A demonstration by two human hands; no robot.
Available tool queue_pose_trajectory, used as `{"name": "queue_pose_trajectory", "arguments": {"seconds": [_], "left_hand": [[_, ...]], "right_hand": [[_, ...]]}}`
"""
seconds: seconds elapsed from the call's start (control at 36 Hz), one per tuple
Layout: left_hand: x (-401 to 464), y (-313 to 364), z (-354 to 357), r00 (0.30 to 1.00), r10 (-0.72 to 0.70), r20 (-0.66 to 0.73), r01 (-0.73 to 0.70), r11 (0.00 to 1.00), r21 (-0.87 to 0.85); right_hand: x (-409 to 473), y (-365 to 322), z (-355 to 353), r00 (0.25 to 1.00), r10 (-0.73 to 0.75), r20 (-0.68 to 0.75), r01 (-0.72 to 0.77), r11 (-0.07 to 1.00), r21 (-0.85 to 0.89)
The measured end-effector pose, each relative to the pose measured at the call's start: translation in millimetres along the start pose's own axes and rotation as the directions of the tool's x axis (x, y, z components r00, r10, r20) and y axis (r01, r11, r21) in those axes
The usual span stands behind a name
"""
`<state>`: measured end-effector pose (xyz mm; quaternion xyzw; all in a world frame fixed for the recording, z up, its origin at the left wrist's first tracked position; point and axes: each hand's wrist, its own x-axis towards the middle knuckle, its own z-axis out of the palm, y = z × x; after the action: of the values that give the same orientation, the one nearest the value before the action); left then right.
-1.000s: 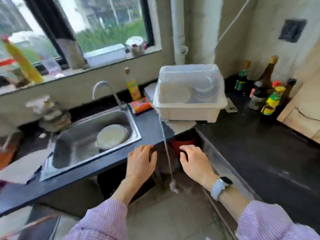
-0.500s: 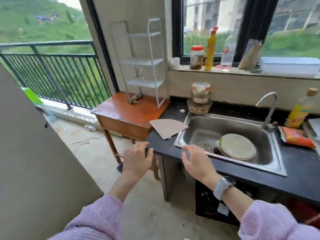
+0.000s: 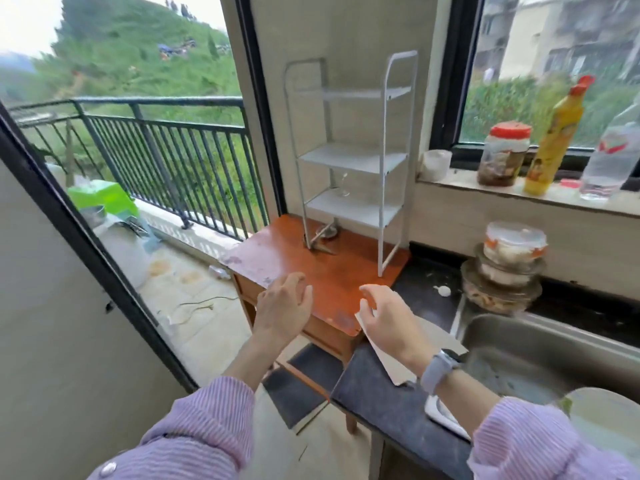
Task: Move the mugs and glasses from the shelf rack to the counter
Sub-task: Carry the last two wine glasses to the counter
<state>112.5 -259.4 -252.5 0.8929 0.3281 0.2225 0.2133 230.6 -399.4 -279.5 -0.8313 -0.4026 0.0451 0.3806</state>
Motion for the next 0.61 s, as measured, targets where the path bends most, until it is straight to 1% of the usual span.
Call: {"name": "queue_pose_trajectory", "arguments": {"seconds": [0.19, 0.33, 0.44, 0.53, 0.61], "left_hand": [[75.0, -29.1, 22.9, 0.999, -0.032, 0.010, 0.033, 0.993, -0.111], [130.4, -49.6, 40.0, 0.999, -0.031, 0.023, 0.034, 0.986, -0.162], [188.5, -64.4, 58.4, 0.999, 0.030, 0.037, -0.022, 0.979, -0.204], [238.0, -72.8, 74.4, 0.994, 0.099, 0.037, -0.087, 0.966, -0.242], [282.4, -80.9, 93.0, 0.986, 0.159, 0.052, -0.139, 0.951, -0.276]], "right_hand": [[79.4, 9.4, 37.8, 0.999, 0.004, 0.046, -0.006, 0.999, 0.032], [129.6, 15.3, 61.2, 0.999, 0.028, 0.024, -0.029, 0.998, 0.054], [175.0, 18.3, 79.7, 0.998, 0.050, -0.034, -0.048, 0.997, 0.063], [211.4, 20.6, 92.4, 0.991, 0.073, -0.109, -0.066, 0.995, 0.070], [249.8, 22.6, 106.8, 0.972, 0.127, -0.197, -0.113, 0.990, 0.085]]}}
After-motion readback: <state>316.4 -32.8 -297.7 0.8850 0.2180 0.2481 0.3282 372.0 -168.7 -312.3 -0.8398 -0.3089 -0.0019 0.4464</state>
